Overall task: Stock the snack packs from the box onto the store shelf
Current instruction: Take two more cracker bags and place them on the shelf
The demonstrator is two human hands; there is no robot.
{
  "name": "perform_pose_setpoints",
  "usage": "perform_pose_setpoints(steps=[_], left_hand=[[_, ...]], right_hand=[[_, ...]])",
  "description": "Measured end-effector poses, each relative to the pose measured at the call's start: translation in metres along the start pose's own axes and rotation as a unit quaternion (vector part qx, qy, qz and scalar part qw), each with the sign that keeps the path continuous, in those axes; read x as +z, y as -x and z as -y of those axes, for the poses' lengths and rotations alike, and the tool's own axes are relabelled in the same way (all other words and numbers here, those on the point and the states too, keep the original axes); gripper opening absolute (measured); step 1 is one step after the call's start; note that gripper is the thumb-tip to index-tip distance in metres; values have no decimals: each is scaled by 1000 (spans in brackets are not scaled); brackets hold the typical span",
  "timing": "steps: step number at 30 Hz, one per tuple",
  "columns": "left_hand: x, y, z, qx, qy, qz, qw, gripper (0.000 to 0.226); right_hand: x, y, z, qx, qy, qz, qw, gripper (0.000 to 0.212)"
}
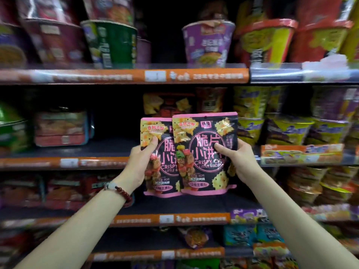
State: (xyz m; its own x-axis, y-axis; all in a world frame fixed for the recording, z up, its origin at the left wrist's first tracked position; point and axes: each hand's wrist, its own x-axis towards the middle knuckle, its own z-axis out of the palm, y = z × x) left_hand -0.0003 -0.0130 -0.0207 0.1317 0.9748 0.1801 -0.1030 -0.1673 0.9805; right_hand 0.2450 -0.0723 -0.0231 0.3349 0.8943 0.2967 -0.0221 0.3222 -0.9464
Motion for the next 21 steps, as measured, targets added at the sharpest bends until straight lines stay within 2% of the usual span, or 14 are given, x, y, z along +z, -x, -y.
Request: perform_pose_setpoints(steps=[7,10,15,16,19,20,21], left_hand=[[-110,-36,-22,29,-6,-68,997,32],[-148,-53,-29,33,7,-82,996,30],[-191,-86,-37,39,41,-96,994,41],[-198,-94,-39,38,50,-96,993,50],[-214,-117,-45,24,64,-76,995,108],[-216,-124,-46,24,66,-69,995,112],[-216,-131,-47,28,70,-60,995,102]], right_hand=[[110,-32,-16,-11,1,65,998,30],[149,-43,-22,-17,-7,70,997,34],[200,-59,-26,-38,-5,62,997,34],[207,-62,-25,-44,-3,58,997,33],[220,-70,-20,-66,1,39,997,29],[222,-72,-19,-73,3,25,997,28],[223,-75,-17,-79,3,9,997,29]])
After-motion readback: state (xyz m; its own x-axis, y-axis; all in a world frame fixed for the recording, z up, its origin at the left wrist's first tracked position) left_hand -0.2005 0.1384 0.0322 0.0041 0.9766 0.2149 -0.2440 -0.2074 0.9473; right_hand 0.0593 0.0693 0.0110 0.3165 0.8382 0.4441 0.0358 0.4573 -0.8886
